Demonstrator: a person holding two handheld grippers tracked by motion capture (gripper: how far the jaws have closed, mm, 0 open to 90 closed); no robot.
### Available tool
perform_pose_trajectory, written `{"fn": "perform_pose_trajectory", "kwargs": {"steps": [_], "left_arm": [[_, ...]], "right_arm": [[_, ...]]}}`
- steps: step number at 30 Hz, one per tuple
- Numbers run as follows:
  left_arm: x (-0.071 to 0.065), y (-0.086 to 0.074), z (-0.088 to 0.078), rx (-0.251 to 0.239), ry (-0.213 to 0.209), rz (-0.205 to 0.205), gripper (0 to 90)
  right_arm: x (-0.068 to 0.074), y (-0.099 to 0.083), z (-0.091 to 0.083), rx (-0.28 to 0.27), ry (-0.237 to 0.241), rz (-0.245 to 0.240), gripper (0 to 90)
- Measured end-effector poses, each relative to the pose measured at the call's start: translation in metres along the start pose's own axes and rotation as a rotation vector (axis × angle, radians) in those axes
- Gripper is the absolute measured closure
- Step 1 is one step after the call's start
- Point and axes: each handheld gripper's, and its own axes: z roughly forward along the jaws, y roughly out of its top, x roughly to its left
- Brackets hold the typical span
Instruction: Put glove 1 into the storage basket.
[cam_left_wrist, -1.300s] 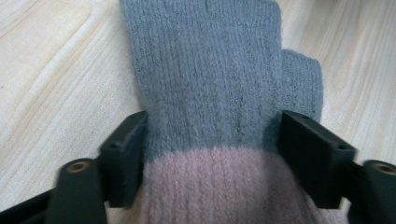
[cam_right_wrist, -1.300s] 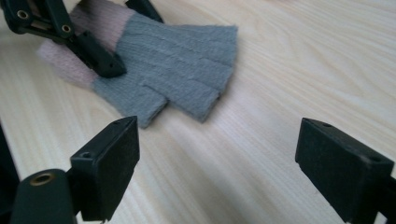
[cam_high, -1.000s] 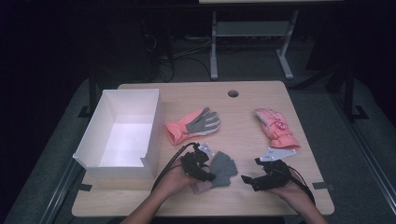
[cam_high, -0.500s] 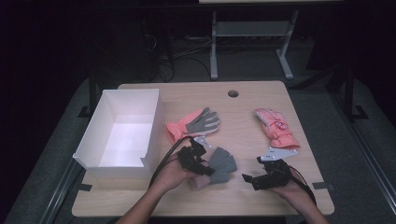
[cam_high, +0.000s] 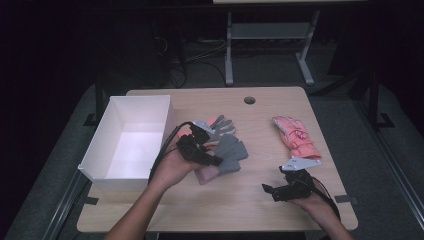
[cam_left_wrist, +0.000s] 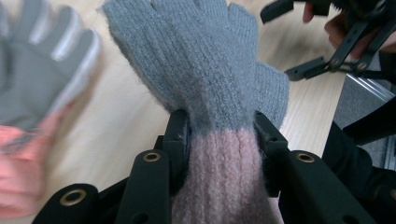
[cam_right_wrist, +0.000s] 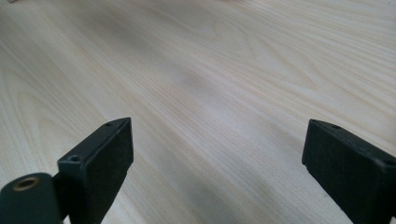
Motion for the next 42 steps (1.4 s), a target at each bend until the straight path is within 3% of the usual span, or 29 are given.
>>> {"fn": "perform_pose_trajectory", "kwargs": {"steps": [4, 10, 19, 24, 30, 33, 37, 39, 42], "left_arm": [[0.009, 0.008, -0.03, -0.016, 0.043, -0.009, 64.1], [0.021, 0.008, -0.059, -0.043, 0.094, -0.018, 64.0], [0.061, -0.014, -0.109, -0.129, 0.21, -0.127, 64.0], [0.084, -0.032, -0.128, -0.171, 0.272, -0.193, 64.0], [0.113, -0.06, -0.133, -0.177, 0.33, -0.285, 64.0], [0.125, -0.072, -0.128, -0.168, 0.366, -0.321, 64.0], [0.142, -0.088, -0.121, -0.164, 0.38, -0.379, 64.0], [0.151, -0.096, -0.115, -0.131, 0.42, -0.399, 64.0], [0.16, -0.107, -0.109, -0.112, 0.431, -0.428, 64.0]], "right_arm": [[-0.001, 0.0, 0.001, 0.002, -0.005, -0.001, 8.5], [-0.001, 0.0, 0.0, 0.007, -0.011, -0.002, 8.6], [-0.001, -0.001, 0.002, 0.017, -0.009, -0.004, 8.6], [-0.001, -0.001, 0.002, 0.018, -0.011, -0.004, 8.6], [-0.002, -0.002, 0.002, 0.021, -0.016, -0.006, 8.6], [-0.002, -0.002, 0.002, 0.018, -0.017, -0.001, 8.6], [-0.002, -0.002, 0.003, 0.024, -0.019, 0.006, 8.6], [-0.002, -0.002, 0.003, 0.023, -0.018, 0.001, 8.6], [-0.003, -0.002, 0.002, 0.019, -0.017, 0.002, 8.6]]}}
